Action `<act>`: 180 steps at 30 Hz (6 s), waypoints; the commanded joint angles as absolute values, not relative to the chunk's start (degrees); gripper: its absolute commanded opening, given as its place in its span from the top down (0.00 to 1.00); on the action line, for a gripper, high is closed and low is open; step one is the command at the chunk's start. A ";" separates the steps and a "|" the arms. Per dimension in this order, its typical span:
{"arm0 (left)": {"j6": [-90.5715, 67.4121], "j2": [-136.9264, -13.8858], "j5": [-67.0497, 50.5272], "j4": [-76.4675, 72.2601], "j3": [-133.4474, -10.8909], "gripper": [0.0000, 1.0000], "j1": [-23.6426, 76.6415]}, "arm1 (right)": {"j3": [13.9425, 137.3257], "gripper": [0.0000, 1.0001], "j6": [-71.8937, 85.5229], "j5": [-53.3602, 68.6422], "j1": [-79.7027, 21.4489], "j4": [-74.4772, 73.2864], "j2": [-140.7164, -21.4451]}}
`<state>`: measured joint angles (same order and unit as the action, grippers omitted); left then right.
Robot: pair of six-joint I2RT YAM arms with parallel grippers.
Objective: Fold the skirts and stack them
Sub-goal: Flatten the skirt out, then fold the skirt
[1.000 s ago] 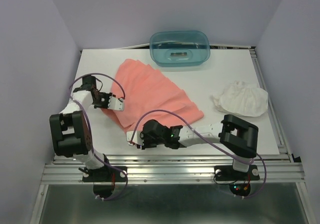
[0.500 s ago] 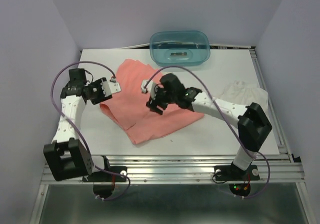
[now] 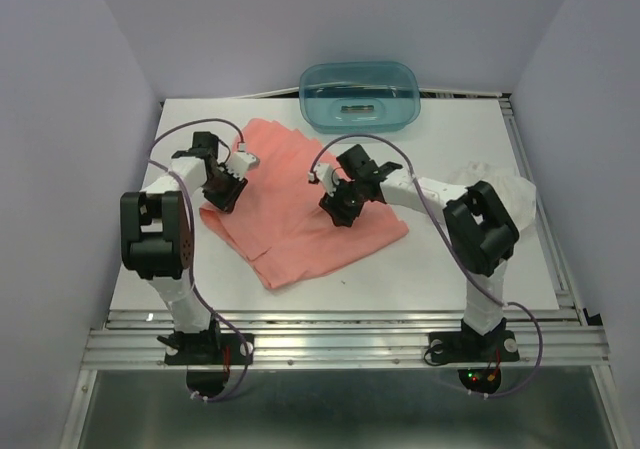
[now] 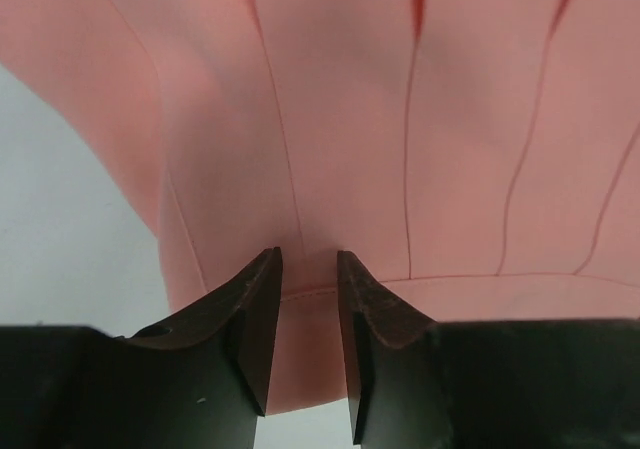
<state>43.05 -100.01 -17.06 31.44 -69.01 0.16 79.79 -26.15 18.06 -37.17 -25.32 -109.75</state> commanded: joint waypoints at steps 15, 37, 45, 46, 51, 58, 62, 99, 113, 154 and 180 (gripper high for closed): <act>41.31 -116.37 -5.01 31.12 -76.92 0.60 15.45 | 71.02 0.46 -25.93 42.96 -49.65 -46.31 -112.68; 41.13 -106.19 -21.61 38.75 -82.06 0.46 23.12 | 94.72 0.28 -24.42 30.50 -19.88 -41.57 -103.77; 43.85 -107.30 -23.04 41.83 -96.57 0.28 19.69 | 109.84 0.00 -33.83 27.41 -17.49 -43.24 -120.38; 44.21 -108.18 -22.85 42.18 -97.64 0.28 19.34 | 111.26 0.00 -33.92 28.99 -17.49 -43.85 -121.63; 45.35 -113.90 -22.59 44.30 -103.62 0.28 16.79 | 114.44 0.00 -34.45 29.97 -17.49 -43.43 -126.03; 47.98 -119.00 -21.01 45.62 -105.82 0.28 15.21 | 108.90 0.00 -37.96 29.97 -17.49 -39.37 -128.14; 49.30 -120.14 -20.30 44.47 -104.59 0.28 14.85 | 103.81 0.00 -40.51 28.13 -17.49 -38.76 -129.20; 40.34 -113.91 -25.75 28.49 -99.14 1.00 8.26 | 131.04 0.99 -35.42 5.54 -20.13 -27.33 -131.23; 59.39 -89.51 -25.49 18.46 -70.19 1.00 7.65 | 91.98 0.99 -39.99 10.37 -29.52 -31.64 -102.76; 61.33 -79.73 -19.24 34.52 -71.74 1.00 11.43 | 91.60 0.99 -34.02 14.15 -31.46 -42.19 -95.11; 69.08 -66.45 -19.24 38.32 -48.33 0.24 15.47 | 61.43 0.30 -31.90 20.73 -43.33 -36.64 -87.28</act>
<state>71.90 -70.22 -17.45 36.97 -42.48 15.68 57.14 -32.03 16.56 -43.20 -33.85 -91.24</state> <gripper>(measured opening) 0.767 0.659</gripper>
